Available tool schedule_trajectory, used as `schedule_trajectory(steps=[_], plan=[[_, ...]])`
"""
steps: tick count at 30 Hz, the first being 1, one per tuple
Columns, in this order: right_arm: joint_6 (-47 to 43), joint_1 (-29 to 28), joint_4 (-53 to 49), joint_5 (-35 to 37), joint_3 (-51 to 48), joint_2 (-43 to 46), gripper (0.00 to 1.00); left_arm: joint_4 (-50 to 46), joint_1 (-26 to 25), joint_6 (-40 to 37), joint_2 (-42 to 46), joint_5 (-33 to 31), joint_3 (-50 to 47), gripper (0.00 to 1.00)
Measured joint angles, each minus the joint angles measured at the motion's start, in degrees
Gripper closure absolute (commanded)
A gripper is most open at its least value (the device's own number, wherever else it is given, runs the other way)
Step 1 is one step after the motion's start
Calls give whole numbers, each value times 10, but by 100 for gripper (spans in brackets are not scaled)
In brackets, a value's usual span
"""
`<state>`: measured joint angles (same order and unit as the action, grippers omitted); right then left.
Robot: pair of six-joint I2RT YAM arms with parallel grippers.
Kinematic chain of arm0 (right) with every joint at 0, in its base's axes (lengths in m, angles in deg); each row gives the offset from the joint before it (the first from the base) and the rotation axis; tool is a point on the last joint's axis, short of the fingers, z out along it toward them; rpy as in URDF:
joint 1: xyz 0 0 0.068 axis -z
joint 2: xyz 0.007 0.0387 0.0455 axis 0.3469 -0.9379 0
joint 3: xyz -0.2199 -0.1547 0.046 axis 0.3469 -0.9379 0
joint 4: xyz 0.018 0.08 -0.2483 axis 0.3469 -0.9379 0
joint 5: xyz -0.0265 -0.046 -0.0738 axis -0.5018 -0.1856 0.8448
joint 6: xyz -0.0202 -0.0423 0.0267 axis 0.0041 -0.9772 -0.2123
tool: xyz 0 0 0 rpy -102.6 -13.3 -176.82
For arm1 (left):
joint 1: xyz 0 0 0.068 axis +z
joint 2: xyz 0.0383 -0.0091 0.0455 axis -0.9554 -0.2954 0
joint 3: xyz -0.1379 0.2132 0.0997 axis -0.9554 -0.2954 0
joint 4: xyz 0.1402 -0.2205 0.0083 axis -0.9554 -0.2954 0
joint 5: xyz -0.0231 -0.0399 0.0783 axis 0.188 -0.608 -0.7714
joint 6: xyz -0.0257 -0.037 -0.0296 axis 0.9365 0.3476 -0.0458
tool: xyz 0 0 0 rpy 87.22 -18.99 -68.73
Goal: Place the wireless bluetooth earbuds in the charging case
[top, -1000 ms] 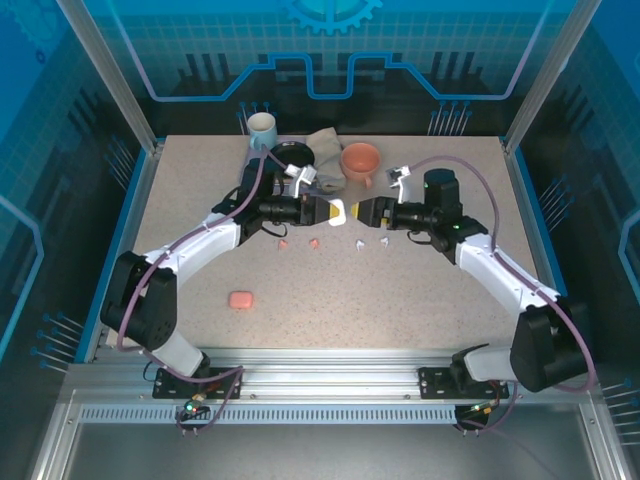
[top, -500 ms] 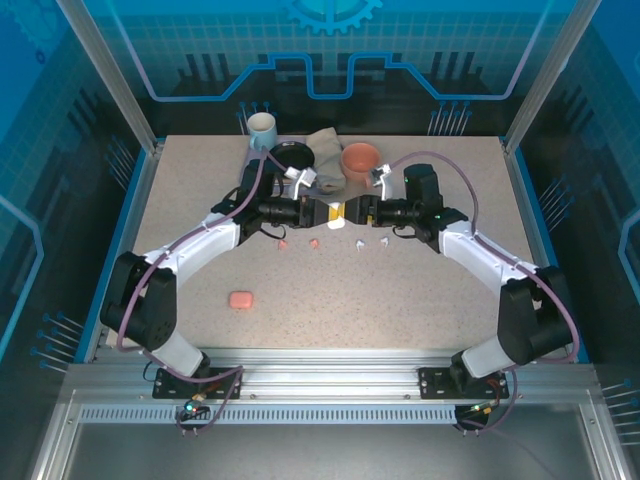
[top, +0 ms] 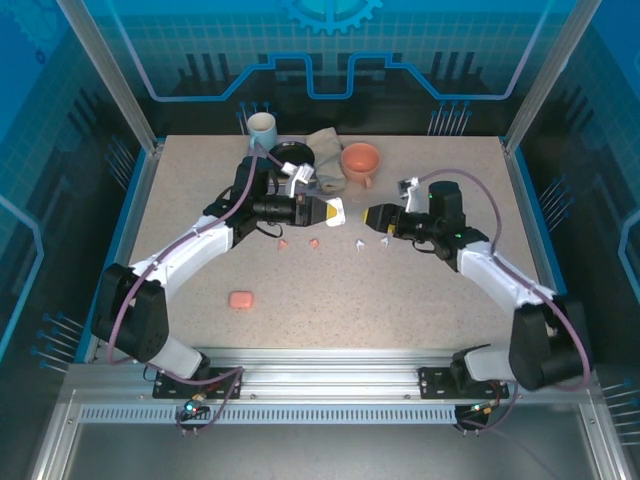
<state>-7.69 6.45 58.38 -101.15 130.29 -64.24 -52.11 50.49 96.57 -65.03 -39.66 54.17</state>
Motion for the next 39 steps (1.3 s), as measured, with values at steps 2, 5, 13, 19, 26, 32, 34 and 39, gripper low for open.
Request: schedule_trajectory(steps=[2,5,13,19,26,32,34,39], plan=[[0,0,4,-3,0,33,28,5,0,0,0,2,0,99],[1,0,10,-24,2,38,33,10,0,0,-1,4,0,99],[-4,-2,2,-66,5,-6,0,11,0,0,-2,15,7,99],[-17,0,-87,-3,59,3,0,10,-2,0,-2,17,7,98],[4,36,-123,30,78,-6,12,7,-2,0,-2,17,23,98],[-10,36,-98,-30,53,-11,31,7,-3,-1,-3,23,36,98],[-18,36,-81,-58,50,-11,35,7,-3,0,-5,26,38,98],[-25,34,-48,-103,49,-11,37,6,-3,0,-12,31,42,98]])
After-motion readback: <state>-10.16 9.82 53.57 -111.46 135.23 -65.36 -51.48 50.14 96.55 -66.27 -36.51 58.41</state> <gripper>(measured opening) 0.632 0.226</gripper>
